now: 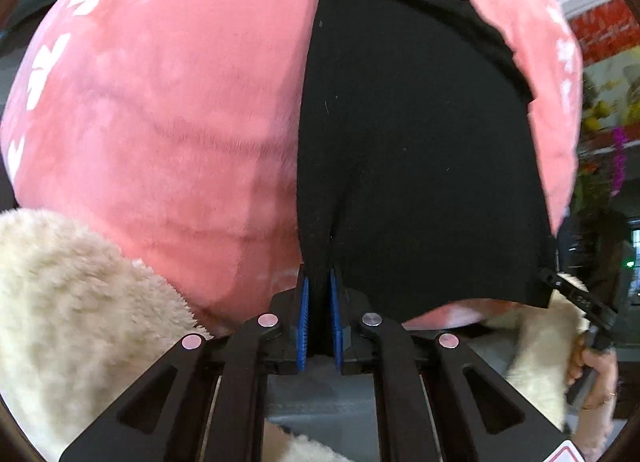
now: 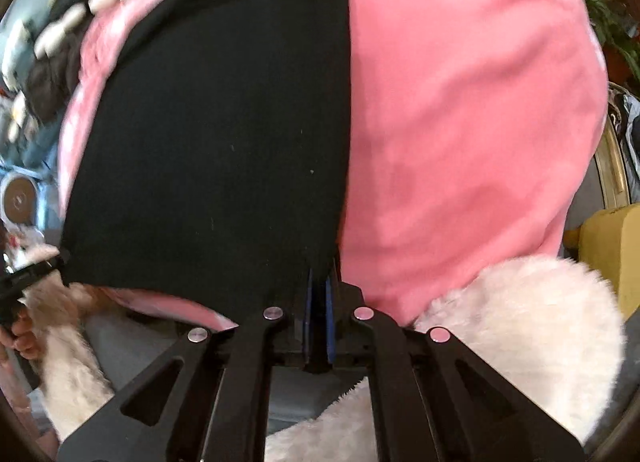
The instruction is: Fold small clothes
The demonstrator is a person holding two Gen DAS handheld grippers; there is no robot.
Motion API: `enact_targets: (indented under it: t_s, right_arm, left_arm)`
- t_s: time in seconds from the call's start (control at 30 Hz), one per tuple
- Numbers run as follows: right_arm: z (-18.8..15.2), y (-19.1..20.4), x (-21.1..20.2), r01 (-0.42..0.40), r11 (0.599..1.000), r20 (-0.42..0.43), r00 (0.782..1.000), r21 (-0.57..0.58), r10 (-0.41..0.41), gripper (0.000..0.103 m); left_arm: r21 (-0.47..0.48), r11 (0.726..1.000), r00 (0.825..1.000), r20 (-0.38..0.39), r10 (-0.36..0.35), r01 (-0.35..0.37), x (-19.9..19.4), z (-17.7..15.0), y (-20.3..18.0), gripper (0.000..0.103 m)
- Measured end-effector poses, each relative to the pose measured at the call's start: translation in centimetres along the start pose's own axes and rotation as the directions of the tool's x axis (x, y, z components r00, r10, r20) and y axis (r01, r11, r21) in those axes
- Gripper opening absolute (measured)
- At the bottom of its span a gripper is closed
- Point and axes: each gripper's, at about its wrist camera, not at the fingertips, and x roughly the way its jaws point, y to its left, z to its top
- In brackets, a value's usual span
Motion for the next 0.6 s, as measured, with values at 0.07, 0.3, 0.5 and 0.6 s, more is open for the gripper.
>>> enact_targets:
  t_s: [0.07, 0.3, 0.5, 0.6]
  right_arm:
    - [0.7, 1.0, 0.4, 0.007, 1.0, 0.003, 1.0, -0.017, -0.007, 0.004]
    - [0.3, 0.2, 0.2, -0.026, 1.0, 0.028, 0.999, 0.012, 0.026, 0.004]
    - [0.2, -0.7, -0.2, -0.067, 0.997, 0.054, 0.996, 0.029, 0.065, 0.004]
    - [0.0, -1.0, 0.3, -0.069, 0.997, 0.045, 0.997, 0.034, 0.067, 0.004]
  left_arm:
    - [-0.013, 1.0, 1.0, 0.008, -0.003, 0.003, 1.2, 0.1, -1.6, 0.008]
    - [0.032, 0.997, 0.997, 0.032, 0.064, -0.065, 1.2, -0.9, -2.9, 0.008]
    - [0.025, 0.997, 0.997, 0.036, 0.065, -0.066, 0.8, -1.9, -1.3, 0.008]
    - [0.031, 0.997, 0.997, 0.033, 0.076, -0.077, 0.8, -2.2, -1.0, 0.008]
